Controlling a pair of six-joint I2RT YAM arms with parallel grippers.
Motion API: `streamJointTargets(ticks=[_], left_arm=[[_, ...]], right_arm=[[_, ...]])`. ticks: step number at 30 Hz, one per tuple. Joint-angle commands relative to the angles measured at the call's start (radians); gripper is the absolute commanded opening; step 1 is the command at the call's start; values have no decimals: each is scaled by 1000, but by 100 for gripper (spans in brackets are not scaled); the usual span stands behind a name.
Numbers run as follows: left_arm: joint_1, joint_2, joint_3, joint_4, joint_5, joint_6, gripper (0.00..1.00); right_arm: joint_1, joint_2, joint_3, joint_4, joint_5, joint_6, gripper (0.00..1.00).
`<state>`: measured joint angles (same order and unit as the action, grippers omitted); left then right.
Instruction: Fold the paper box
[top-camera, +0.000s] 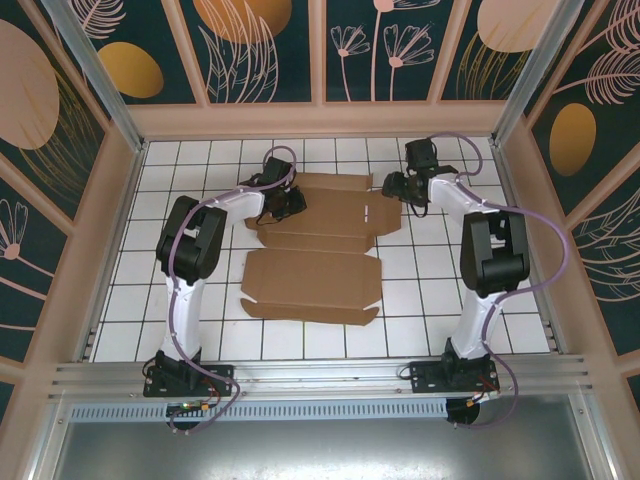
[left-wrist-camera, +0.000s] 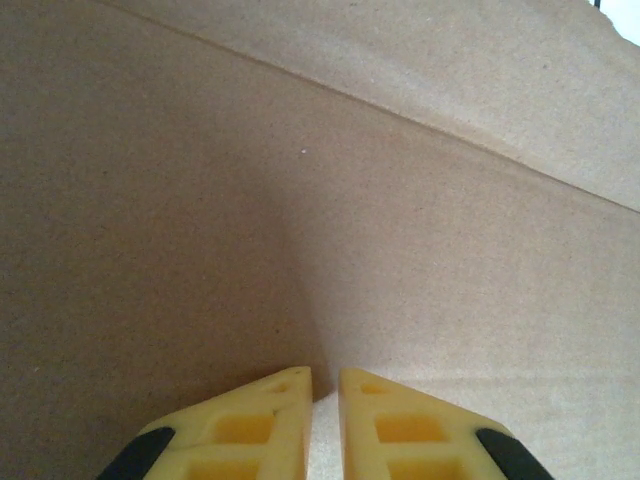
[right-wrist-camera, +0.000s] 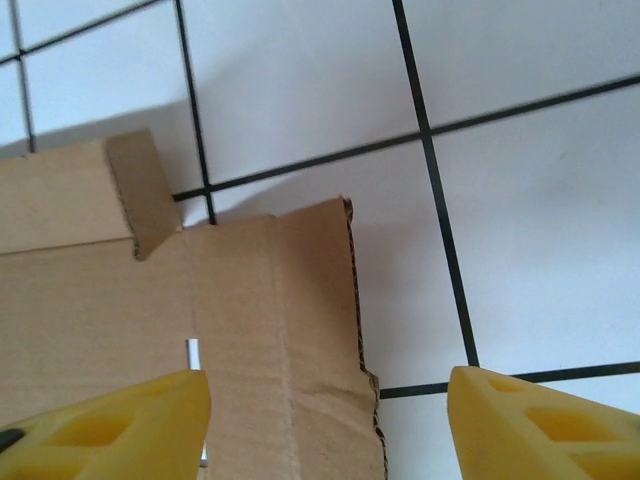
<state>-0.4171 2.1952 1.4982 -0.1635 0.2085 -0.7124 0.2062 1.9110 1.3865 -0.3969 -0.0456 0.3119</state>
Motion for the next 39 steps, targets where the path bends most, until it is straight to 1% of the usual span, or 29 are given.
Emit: streamJointTargets(ticks=[1,3,7,10,12,16,18,23,26,27,30,35,37,39], left_arm=[[0,53,5,-18,-10,-9,15],[0,57,5,-18,-13,-9,15],[1,59,8,-27,-23,-4,14],[1,55,7,-28,-24,-1,13],[0,55,5,-30,-23,0,13],[2,54,5,-30,-20,1,13],[1,55,5,-32,-21,2,13],[1,63,5,-33,-15,1,13],[1,62,6,-34,-18,3,13],[1,61,7,-36,-21,4,13],[0,60,7,-42,-26,7,13],[1,60,11,-45,-34,6,12],[1,64,12,-45,-32,3,12],[1,67,14,-45,-31,2,12]], right_arm=[[-4,45,-28,-37,-22,-9,54],[-6,49,-48,-15,-23,-3,42],[-19,71,-66,-5,-37,10,28],[-9,81,-55,-17,-7,5,16],[15,87,-36,-38,50,-7,14],[97,132,38,-119,232,-48,12],[133,160,71,-148,300,-58,11],[207,260,158,-227,434,-71,11],[231,321,208,-266,489,-66,11],[235,330,220,-273,498,-60,5],[239,284,218,-255,502,-55,0],[251,181,244,-256,433,-51,0],[268,177,274,-273,412,-48,0],[292,216,333,-319,398,-46,0]])
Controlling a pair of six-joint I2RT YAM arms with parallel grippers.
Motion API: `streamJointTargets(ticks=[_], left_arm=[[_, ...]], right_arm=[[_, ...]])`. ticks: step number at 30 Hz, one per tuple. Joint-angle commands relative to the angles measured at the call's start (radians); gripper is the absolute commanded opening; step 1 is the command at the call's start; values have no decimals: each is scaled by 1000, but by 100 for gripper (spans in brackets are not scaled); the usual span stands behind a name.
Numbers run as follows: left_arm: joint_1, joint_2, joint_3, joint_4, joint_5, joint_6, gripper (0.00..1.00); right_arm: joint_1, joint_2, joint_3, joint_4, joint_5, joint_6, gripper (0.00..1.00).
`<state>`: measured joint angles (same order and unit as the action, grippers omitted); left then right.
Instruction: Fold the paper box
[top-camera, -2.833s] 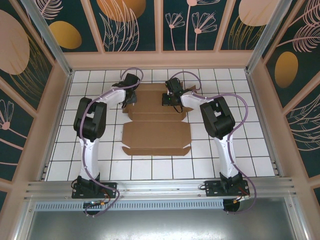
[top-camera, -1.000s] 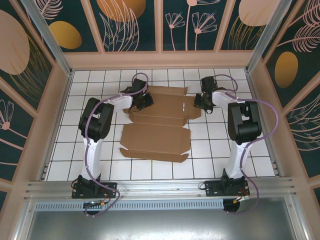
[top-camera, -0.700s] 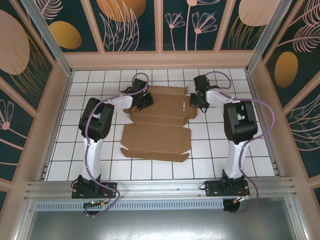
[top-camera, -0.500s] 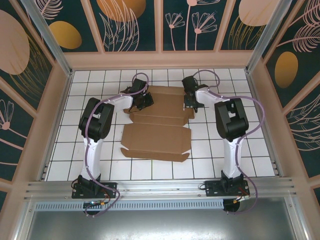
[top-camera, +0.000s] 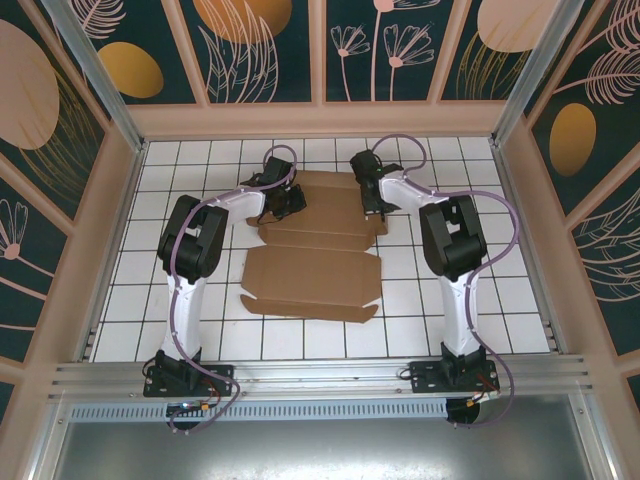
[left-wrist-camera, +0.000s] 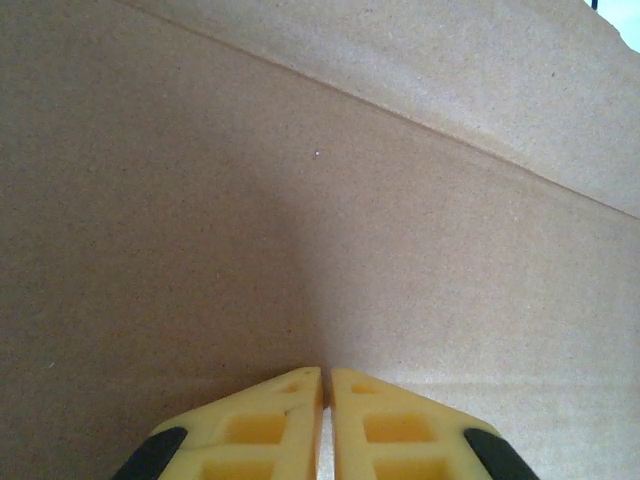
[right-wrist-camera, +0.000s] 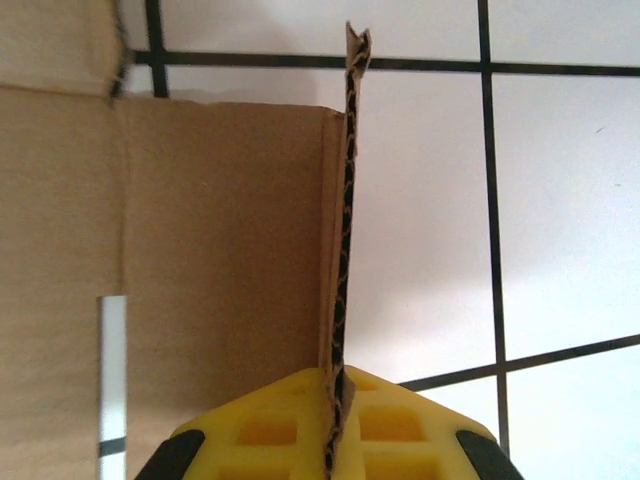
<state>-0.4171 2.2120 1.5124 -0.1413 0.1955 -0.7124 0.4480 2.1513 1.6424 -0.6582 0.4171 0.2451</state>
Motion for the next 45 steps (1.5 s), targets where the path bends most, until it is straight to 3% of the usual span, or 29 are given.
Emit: streamJointTargets(ticks=[1,9,18,21,24,26,28,32,36,45], left_arm=[[1,51,0,-69,-18,1,12],[1,45,0,-78,-30,3,12],[2,46,-1,-78,-29,-1,12],[3,42,-3,-78,-31,-1,12],[4,41,-5,-80,-32,-1,12],[5,39,-6,-80,-33,-1,12],[4,38,-5,-80,-34,1,12],[6,38,-4,-81,-35,1,12],[8,39,-4,-81,-37,2,12],[12,52,0,-85,-34,4,12]], right_arm=[[65,1,111,-79,-60,18,0],[201,254,418,-269,150,-20,2],[225,367,598,-280,38,13,6],[224,364,605,-290,56,14,15],[218,264,510,-211,40,1,34],[213,189,438,-152,30,-16,38],[201,135,371,-111,39,-30,35],[158,115,307,-122,48,-54,20],[151,100,239,-113,131,-91,6],[202,139,195,-108,468,-206,7]])
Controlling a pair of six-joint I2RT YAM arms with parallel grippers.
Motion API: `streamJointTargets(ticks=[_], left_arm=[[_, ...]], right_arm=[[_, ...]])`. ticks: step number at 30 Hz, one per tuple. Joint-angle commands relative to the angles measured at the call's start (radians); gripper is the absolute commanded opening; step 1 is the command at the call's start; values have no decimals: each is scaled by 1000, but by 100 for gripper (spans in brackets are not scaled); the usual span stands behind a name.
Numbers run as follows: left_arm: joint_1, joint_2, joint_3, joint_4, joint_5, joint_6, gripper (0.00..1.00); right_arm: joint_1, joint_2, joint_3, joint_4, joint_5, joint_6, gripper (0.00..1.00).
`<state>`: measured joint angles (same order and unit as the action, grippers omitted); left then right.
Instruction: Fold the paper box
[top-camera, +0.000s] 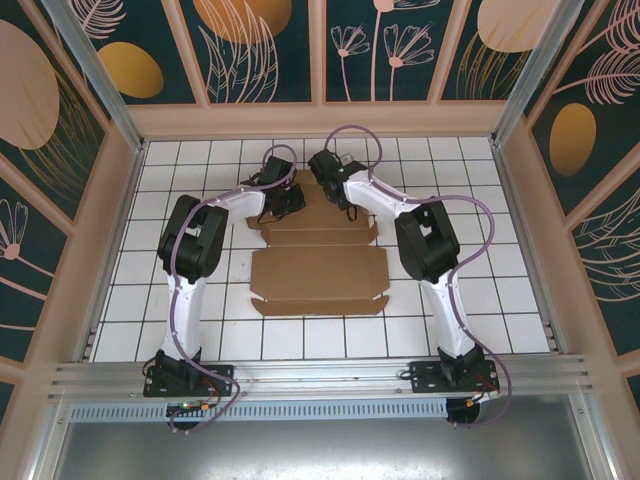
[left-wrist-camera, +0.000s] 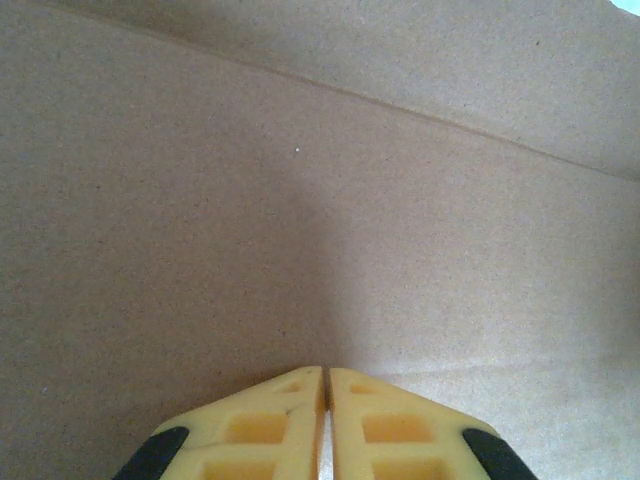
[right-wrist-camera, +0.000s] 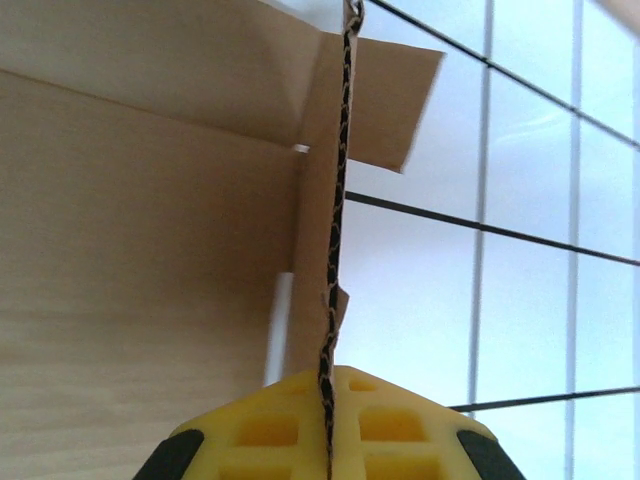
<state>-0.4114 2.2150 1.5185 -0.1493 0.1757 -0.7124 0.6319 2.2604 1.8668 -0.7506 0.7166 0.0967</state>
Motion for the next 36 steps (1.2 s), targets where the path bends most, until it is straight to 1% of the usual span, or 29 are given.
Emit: streamJointTargets(ticks=[1,2,9,13,15,18,19,21,23,24,25,27,28,29,30,31,32,35,36], left_arm=[[6,51,-7,-77,-13,3,12],[8,51,-7,-78,-13,3,12],[13,51,-8,-79,-8,2,12],[13,50,-9,-78,-8,1,11],[14,53,-9,-78,-6,-2,11],[14,54,-8,-76,-1,-2,11],[14,51,-10,-75,-1,0,12],[15,46,-8,-76,-3,8,11],[15,41,-1,-83,-13,23,12],[16,40,2,-89,-17,31,12],[16,39,10,-96,-20,41,13],[15,41,27,-116,-25,59,14],[16,38,32,-122,-31,68,15],[16,34,36,-129,-37,78,15],[16,31,43,-133,-43,88,15],[16,29,52,-141,-45,100,15],[16,33,64,-153,-45,111,16],[15,40,85,-175,-39,131,15],[15,36,81,-170,-35,131,16]], right_arm=[[27,38,-35,-10,207,-68,7],[33,47,-37,-7,230,-76,8],[47,95,-54,23,277,-113,9],[63,132,-47,44,284,-124,13],[75,143,-36,55,272,-130,16],[78,133,-4,35,230,-97,27],[76,114,3,31,203,-83,31],[63,43,4,34,93,-46,39],[38,-88,-71,118,-81,-24,56],[23,-152,-119,167,-160,-14,63],[6,-228,-182,226,-255,2,68],[-43,-338,-266,309,-413,38,72],[-70,-375,-295,334,-487,54,72],[-80,-403,-321,354,-547,67,70],[-117,-419,-346,368,-588,72,67],[-135,-427,-362,370,-608,77,62],[-141,-422,-366,356,-599,74,57],[-128,-430,-422,356,-601,63,38],[-117,-441,-452,369,-604,58,33]])
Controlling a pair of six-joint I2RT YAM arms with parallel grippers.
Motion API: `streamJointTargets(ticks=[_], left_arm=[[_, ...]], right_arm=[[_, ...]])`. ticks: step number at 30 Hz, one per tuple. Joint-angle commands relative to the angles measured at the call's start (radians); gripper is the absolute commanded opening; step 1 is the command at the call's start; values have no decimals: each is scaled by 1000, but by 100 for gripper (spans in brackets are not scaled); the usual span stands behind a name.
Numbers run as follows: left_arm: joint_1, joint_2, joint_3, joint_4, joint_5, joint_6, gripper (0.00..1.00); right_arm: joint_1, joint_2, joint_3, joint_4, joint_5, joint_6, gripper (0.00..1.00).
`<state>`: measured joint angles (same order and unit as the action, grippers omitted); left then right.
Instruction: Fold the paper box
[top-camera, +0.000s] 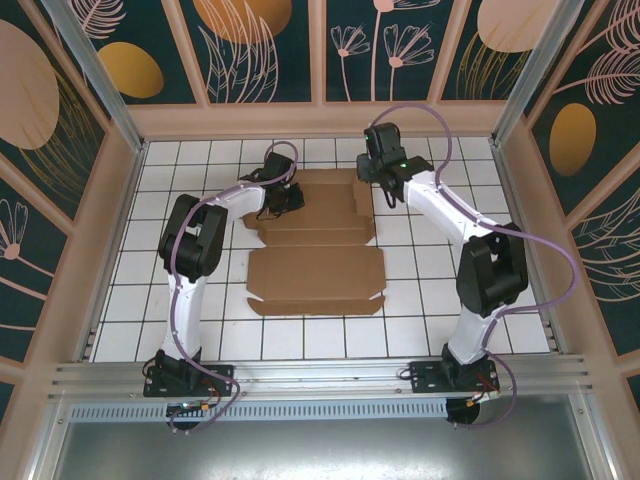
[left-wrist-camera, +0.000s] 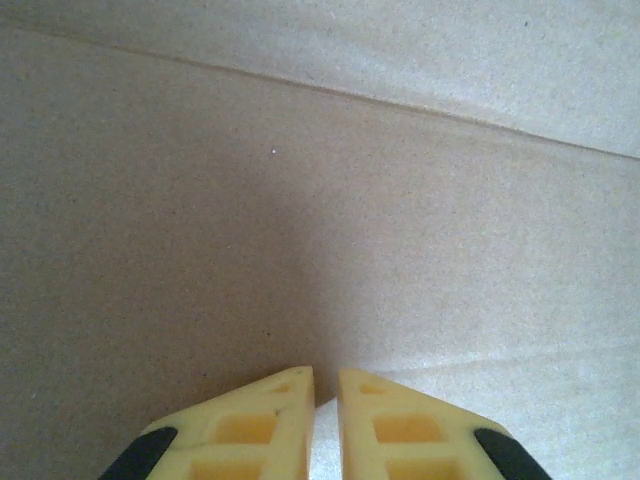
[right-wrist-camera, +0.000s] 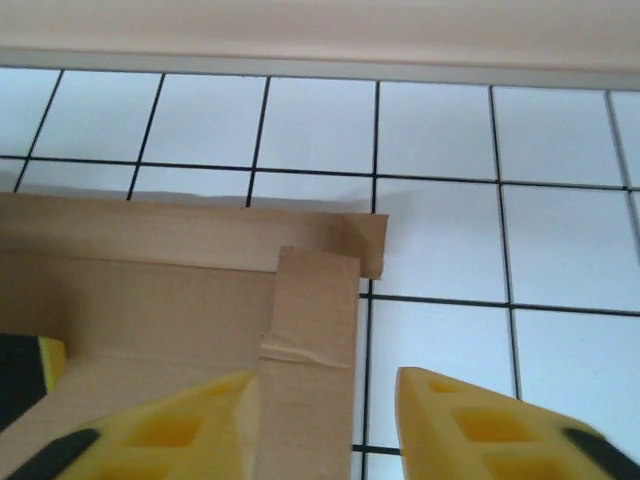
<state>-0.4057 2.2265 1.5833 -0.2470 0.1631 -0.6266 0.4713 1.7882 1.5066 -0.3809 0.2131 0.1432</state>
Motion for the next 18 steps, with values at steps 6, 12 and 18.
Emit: streamJointTargets(ticks=[6,12,18], left_arm=[[9,-39,14,-43,31,46,18],[8,-216,-74,91,169,0,23],[8,-273,-225,43,119,-87,0]], right_arm=[[152,-57,-240,53,-24,-3,12],[185,-200,-395,138,-18,49,0],[196,-271,-506,100,-14,76,0]])
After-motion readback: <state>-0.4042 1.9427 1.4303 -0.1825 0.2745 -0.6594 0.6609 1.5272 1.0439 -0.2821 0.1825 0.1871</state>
